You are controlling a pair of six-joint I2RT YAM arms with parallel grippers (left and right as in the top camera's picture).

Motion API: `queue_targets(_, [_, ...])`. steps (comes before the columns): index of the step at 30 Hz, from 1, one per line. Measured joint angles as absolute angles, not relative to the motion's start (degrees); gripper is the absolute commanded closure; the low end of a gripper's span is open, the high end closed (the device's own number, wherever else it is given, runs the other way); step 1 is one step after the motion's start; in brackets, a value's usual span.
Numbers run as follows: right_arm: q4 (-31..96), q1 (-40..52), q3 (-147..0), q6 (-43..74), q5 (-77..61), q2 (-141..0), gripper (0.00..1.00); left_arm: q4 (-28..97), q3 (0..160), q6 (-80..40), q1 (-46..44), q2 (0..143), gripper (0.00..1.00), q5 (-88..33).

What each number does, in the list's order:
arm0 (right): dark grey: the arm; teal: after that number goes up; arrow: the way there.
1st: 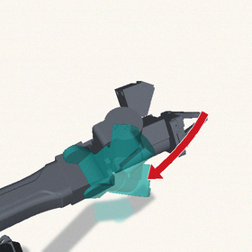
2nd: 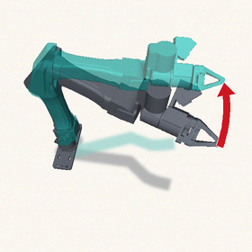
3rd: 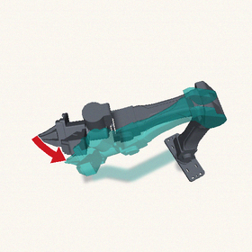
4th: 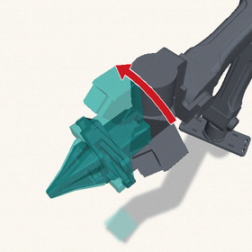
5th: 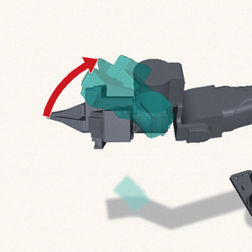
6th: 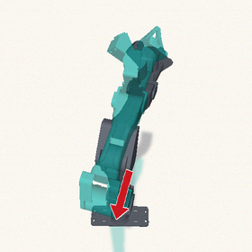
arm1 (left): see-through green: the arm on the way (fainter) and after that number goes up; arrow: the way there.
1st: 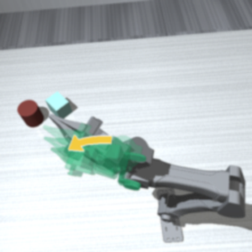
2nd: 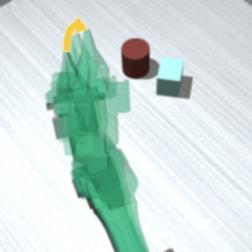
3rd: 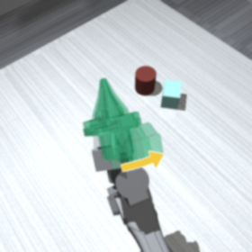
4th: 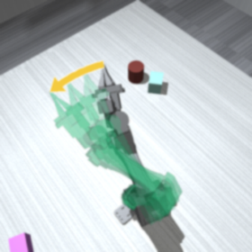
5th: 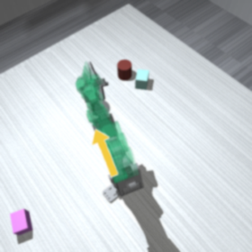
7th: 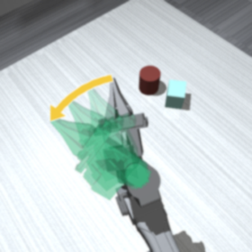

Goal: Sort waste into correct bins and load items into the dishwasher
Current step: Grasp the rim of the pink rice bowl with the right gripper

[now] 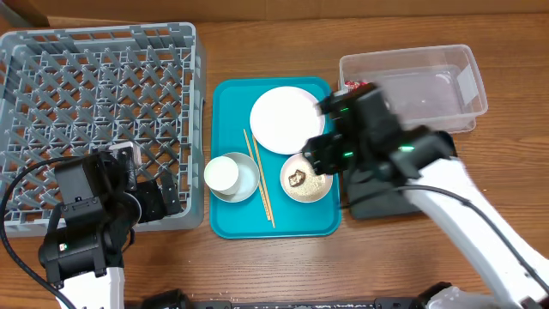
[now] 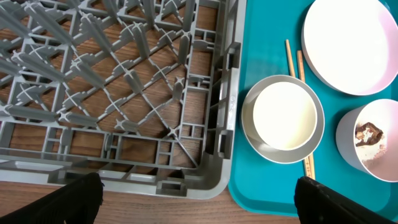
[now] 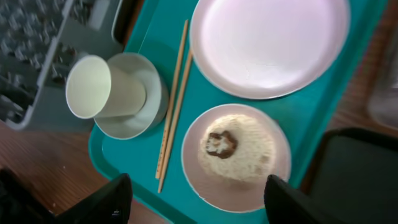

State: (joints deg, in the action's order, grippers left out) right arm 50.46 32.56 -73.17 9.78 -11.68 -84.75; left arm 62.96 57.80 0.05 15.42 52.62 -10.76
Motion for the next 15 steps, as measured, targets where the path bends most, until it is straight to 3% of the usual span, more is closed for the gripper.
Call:
queue_targets(11, [45.0, 42.2, -72.9, 14.8, -10.1, -102.4, 0.44, 63.0, 57.8, 0.2, 15.4, 52.6, 0.0, -10.8])
queue_targets(15, [44.1, 42.7, -72.7, 16.4, -9.7, -105.6, 0.54, 63.0, 57.8, 0.2, 15.4, 52.6, 0.0, -10.8])
